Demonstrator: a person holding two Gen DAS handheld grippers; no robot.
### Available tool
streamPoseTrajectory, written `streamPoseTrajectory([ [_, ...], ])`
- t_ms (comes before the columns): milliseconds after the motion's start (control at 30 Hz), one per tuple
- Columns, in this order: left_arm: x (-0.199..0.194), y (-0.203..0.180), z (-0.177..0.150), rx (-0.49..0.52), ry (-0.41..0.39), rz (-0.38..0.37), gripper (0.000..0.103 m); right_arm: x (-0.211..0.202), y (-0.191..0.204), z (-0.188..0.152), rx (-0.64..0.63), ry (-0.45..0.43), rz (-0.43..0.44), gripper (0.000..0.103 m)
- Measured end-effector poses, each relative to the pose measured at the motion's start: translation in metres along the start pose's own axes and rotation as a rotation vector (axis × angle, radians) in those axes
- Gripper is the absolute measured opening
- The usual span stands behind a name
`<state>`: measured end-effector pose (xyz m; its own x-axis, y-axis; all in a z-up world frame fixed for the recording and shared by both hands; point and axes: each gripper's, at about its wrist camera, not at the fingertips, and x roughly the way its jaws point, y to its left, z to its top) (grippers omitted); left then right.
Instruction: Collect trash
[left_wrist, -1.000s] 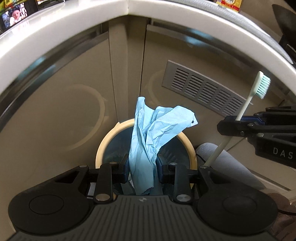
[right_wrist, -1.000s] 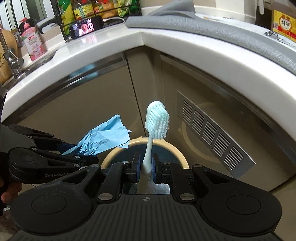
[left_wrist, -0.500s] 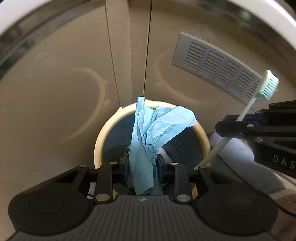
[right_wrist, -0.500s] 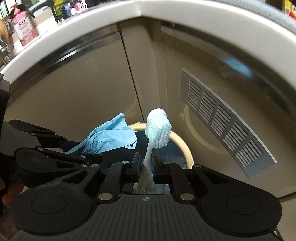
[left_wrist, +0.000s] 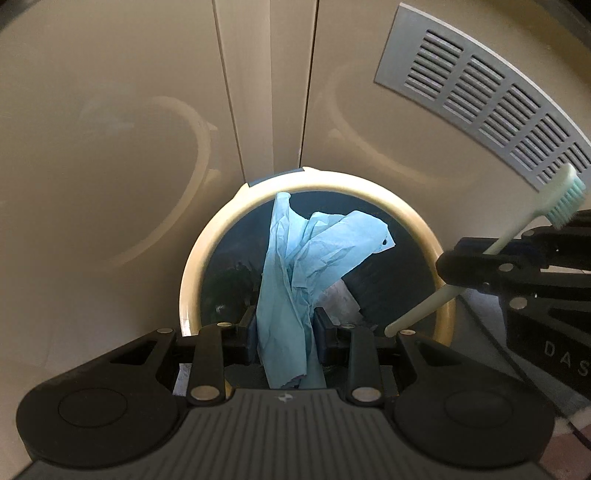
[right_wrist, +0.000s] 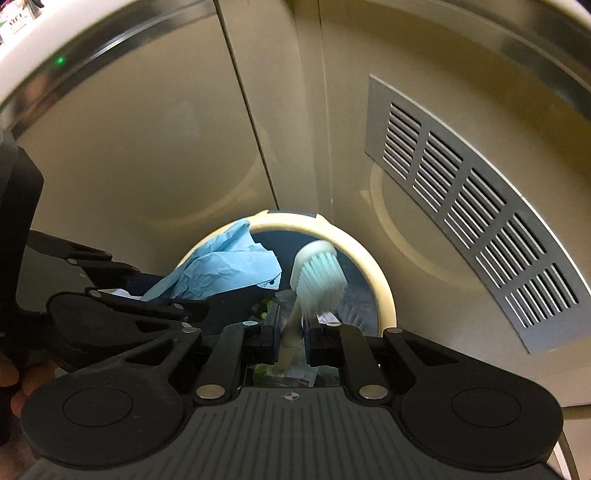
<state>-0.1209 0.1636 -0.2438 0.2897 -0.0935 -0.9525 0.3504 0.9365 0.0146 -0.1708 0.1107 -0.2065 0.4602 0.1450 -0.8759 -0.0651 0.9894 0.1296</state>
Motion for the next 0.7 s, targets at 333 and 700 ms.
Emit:
streamPoseTrajectory([
  [333, -0.002, -0.011, -0.004, 0.087, -0.029, 0.157, 0.103, 0.022, 0.005, 0.004, -0.018, 0.07, -0.015, 0.039],
  [700, -0.039, -0.001, -0.021, 0.079, 0.002, 0.14, 0.103, -0.017, 0.003, -0.008, -0.047, -0.028, -0.058, 0.076],
])
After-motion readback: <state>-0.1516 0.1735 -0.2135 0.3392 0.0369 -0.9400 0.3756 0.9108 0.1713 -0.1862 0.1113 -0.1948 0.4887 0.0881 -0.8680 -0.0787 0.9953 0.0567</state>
